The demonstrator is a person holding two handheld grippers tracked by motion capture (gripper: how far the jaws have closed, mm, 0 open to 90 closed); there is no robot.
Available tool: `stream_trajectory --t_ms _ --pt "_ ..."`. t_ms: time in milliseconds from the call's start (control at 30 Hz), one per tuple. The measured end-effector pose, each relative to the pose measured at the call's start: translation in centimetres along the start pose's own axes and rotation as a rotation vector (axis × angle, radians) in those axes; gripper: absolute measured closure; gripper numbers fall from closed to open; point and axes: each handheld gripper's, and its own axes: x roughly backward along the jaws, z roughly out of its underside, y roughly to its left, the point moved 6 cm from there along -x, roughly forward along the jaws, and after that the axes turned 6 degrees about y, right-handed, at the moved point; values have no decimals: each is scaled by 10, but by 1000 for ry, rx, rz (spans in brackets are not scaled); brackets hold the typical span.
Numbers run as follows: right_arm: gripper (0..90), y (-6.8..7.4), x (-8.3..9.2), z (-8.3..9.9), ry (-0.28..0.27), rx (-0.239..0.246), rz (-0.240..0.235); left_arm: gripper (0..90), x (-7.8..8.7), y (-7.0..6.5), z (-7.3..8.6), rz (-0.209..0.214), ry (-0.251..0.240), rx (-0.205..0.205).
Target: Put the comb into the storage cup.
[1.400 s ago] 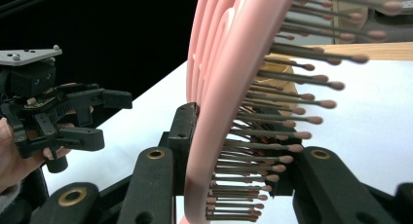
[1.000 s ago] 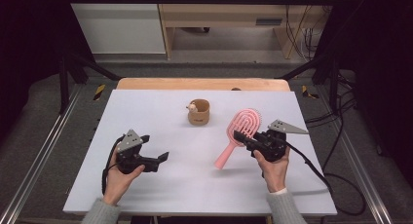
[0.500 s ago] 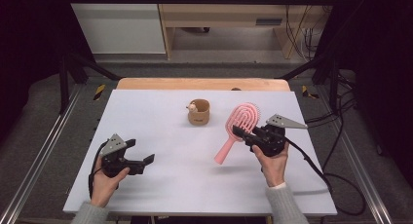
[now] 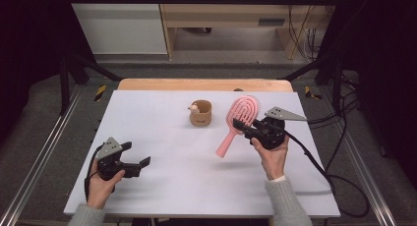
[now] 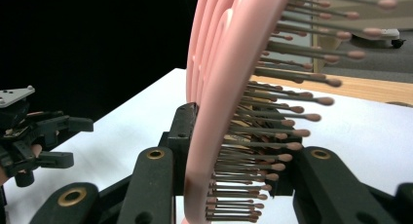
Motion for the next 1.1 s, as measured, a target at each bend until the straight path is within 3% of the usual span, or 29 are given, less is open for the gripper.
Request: stream_trajectory --t_ms 1100 --pt "632 -9 -31 -45 -10 12 72 36 -1 6 7 -2 -2 -23"
